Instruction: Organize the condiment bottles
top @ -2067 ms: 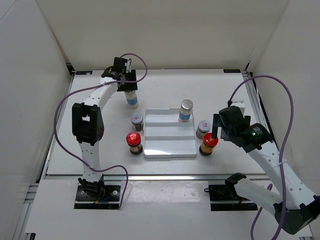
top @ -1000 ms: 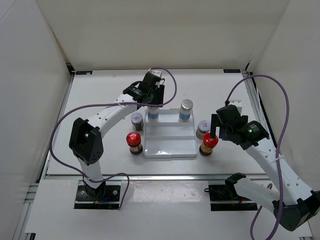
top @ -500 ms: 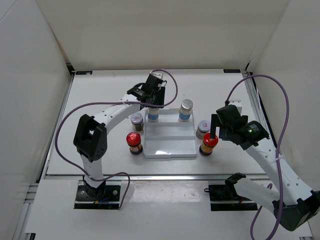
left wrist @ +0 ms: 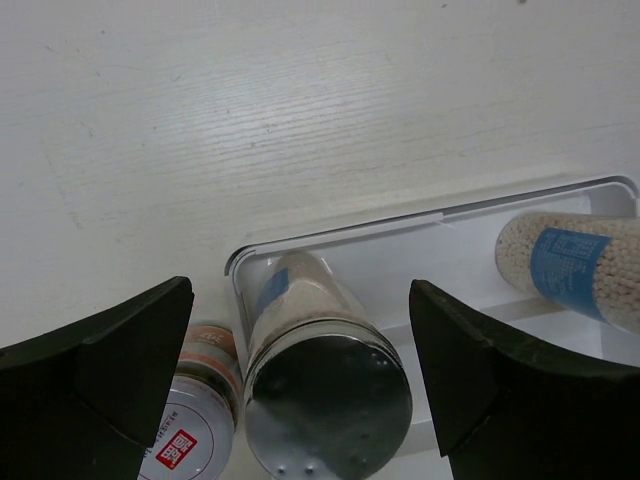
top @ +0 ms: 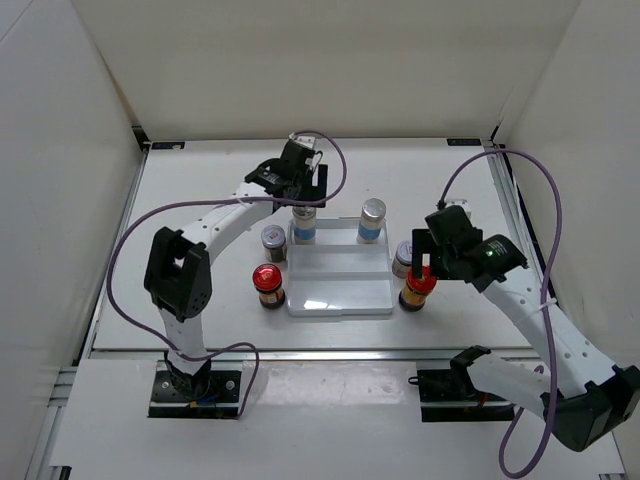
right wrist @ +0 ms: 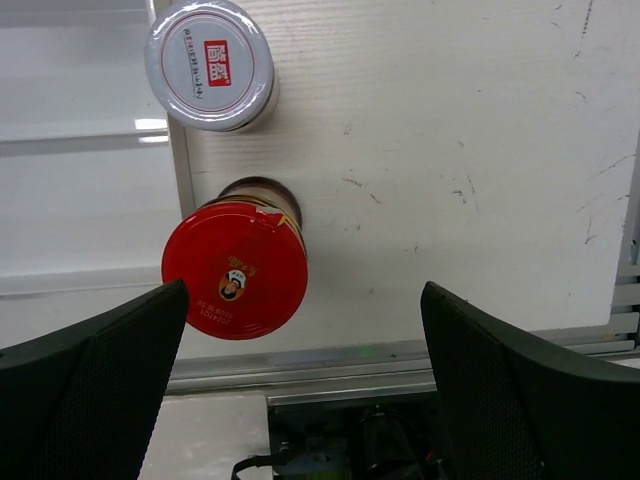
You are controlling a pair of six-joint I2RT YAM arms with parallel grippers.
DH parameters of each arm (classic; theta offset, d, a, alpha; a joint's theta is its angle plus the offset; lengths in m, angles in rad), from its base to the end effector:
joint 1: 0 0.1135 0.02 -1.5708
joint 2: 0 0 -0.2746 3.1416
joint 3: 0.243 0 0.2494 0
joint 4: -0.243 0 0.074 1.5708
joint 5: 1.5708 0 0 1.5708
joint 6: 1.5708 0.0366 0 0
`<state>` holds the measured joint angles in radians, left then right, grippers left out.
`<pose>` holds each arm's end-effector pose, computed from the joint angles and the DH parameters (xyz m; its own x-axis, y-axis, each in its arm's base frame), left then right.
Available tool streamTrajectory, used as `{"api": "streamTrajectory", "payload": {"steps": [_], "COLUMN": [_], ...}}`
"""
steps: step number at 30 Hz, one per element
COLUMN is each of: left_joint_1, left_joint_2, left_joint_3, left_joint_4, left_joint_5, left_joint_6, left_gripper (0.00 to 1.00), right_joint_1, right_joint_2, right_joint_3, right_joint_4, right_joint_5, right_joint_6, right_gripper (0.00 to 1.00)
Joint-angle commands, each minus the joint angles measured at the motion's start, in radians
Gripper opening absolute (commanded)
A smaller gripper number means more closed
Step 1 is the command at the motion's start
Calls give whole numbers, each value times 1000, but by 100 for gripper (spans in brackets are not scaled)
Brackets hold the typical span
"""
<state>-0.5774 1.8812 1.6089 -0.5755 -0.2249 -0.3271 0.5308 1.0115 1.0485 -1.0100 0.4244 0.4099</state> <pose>0.3612 -0.2255 0.2854 -0.7262 0.0993 -0.6803 0.1850 0.9812 -0.0542 0.1580 0.0753 0.3264 -0.7580 -0.0238 -0.6518 0.0443 0.9951 -0.0879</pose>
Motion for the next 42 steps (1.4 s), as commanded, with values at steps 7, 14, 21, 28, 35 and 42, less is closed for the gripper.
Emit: {"api": "streamTrajectory", "payload": {"steps": [7, 14, 21, 28, 35, 42], "left_joint_1": [2, 74, 85, 96, 96, 96], "left_joint_2": [-391, -533, -602, -602, -642, -674], "left_joint_3": [-81, -292, -435, -445, -454, -475], "left_joint_4": [-4, 9, 130, 154, 154, 154], "left_joint_5": [-102, -197, -317, -315, -315, -315], "left_joint_6": [128, 221, 235, 215, 195, 174], "left_gripper": [100, 100, 100, 100, 100, 100], "right_joint_1": [-15, -78, -161, -170, -170, -89], "right_joint_2": [192, 380, 452, 579, 578, 435], "right_joint_3": [91, 182, 183, 194, 211, 317], "right_joint_4": [87, 146, 234, 245, 222, 116], "right_joint_5": [-102, -151, -283, -377, -326, -58], "right_joint_6": [-26, -71, -80, -91, -54, -33], "right_gripper": [100, 100, 100, 96, 71, 37]}}
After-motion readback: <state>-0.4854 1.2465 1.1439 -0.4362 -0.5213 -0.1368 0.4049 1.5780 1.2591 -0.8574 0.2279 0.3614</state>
